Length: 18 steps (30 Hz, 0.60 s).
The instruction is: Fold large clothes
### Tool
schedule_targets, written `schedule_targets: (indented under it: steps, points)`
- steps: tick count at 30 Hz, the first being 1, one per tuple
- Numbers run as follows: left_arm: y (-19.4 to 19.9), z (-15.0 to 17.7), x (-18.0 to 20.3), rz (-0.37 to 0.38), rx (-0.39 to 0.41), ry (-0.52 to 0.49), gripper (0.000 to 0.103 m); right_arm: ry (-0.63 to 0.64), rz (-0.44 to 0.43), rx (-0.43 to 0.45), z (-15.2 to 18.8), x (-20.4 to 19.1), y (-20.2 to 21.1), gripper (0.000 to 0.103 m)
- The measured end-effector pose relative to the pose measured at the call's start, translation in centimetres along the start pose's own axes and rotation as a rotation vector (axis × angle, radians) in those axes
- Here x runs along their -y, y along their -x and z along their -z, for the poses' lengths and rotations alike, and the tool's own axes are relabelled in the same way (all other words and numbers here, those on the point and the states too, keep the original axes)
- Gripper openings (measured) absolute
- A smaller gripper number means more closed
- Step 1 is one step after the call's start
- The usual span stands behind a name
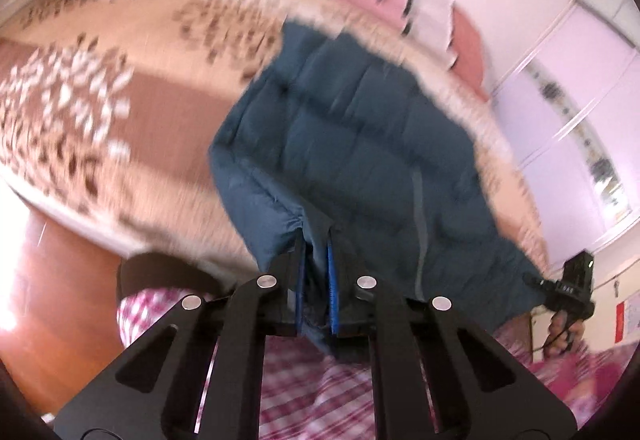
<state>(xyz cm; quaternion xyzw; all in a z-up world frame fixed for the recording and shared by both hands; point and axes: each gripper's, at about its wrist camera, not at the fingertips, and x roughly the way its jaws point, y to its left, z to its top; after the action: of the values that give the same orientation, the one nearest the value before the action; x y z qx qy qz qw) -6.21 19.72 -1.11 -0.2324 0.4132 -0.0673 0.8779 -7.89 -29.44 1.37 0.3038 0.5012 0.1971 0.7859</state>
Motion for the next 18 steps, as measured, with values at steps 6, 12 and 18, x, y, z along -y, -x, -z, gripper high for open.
schedule_targets:
  steps: [6, 12, 18]
  points:
    - [4.3, -3.4, 1.6, 0.046, 0.179, 0.005, 0.008, -0.014, -0.11, 0.157, -2.1, -1.9, 4.0, 0.012]
    - [5.5, -3.1, 0.2, 0.008, 0.163, -0.006, 0.008, -0.014, -0.052, 0.195, -2.2, -1.9, 5.3, 0.012]
    - [2.3, 1.1, -2.0, -0.084, -0.007, -0.027, 0.008, -0.03, 0.069, 0.099, 0.4, 0.1, 2.5, 0.012]
